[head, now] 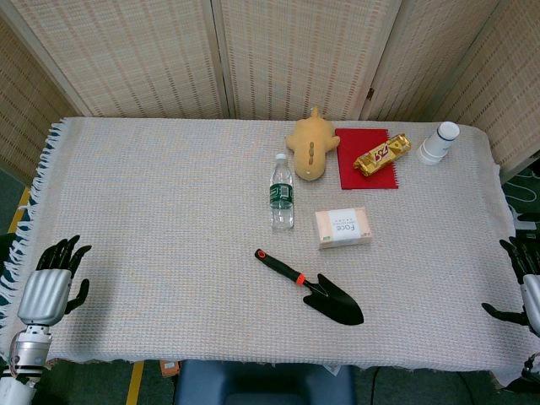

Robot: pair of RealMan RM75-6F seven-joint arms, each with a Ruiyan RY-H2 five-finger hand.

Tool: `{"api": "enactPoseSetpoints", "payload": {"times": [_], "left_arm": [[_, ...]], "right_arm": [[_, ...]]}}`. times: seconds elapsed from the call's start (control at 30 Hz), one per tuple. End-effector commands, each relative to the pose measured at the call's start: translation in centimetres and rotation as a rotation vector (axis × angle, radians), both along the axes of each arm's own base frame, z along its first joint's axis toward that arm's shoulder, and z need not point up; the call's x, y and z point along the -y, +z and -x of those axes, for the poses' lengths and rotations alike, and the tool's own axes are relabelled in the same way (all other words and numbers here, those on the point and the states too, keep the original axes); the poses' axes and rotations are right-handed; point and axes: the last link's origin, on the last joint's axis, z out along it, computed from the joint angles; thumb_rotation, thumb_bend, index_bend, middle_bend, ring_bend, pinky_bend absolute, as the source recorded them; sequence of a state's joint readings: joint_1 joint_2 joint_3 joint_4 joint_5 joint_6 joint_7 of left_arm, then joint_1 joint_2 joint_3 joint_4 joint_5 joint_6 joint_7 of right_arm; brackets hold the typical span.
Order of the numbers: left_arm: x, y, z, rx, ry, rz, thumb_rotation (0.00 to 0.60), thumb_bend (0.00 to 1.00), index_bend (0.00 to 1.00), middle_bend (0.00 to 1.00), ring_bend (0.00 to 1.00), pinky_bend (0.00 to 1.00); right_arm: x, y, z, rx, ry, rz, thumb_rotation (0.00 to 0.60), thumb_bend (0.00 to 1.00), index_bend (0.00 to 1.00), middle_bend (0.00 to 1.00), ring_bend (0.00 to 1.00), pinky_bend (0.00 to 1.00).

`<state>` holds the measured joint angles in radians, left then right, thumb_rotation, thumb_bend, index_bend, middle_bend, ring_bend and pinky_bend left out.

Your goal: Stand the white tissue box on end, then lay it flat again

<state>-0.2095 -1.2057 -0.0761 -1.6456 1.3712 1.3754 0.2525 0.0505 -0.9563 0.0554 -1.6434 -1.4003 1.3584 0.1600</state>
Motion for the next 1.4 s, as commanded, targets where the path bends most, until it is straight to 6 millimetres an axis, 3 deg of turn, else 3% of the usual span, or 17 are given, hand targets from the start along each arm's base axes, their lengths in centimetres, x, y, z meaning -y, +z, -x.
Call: {"api": "enactPoseSetpoints", "payload": {"times": [0.03, 0.1, 0.27, 0.47, 0.57, 0.93, 1.4], "left_arm": [[0.1, 0.0, -0.1, 0.013, 0.006, 0.009, 0.600, 0.48, 0.16, 0.00, 0.00, 0.09], [0.1, 0.1, -0.1, 0.013, 0.003, 0.012, 0.600, 0.49, 0.16, 0.00, 0.00, 0.09], [0.4, 0.7, -0.3, 0.036, -0.010, -0.001, 0.600, 0.48, 0.16, 0.00, 0.00, 0.09], [0.5, 1.3, -0.3, 0.046, -0.014, -0.014, 0.600, 0.48, 0.16, 0.00, 0.00, 0.09], [0.6, 1.7, -0.3, 0.050, -0.016, -0.026, 0.600, 0.48, 0.16, 0.00, 0.00, 0.09], [0.8, 2.6, -0.3, 0.073, -0.013, -0.052, 0.600, 0.49, 0.16, 0.00, 0.00, 0.09], [0.9, 3.3, -0.1, 0.089, -0.004, -0.062, 0.600, 0.49, 0.16, 0.00, 0.00, 0.09]], "right_arm": [[0.5, -0.9, -0.7, -0.004, 0.006, -0.040, 0.600, 0.00, 0.00, 0.00, 0.00, 0.00], [1.5, -1.3, -1.6, -0.008, 0.034, -0.071, 0.600, 0.00, 0.00, 0.00, 0.00, 0.00], [7.2, -2.2, -5.4, -0.067, 0.151, -0.140, 0.600, 0.00, 0.00, 0.00, 0.00, 0.00], [14.6, -5.4, -10.8, -0.088, 0.218, -0.323, 0.600, 0.00, 0.00, 0.00, 0.00, 0.00], [16.9, -6.9, -12.5, -0.093, 0.205, -0.390, 0.600, 0.00, 0.00, 0.00, 0.00, 0.00], [21.4, -12.0, -15.3, -0.090, 0.168, -0.501, 0.600, 0.00, 0.00, 0.00, 0.00, 0.00], [23.1, -15.6, -15.7, -0.101, 0.118, -0.566, 0.600, 0.00, 0.00, 0.00, 0.00, 0.00]]}}
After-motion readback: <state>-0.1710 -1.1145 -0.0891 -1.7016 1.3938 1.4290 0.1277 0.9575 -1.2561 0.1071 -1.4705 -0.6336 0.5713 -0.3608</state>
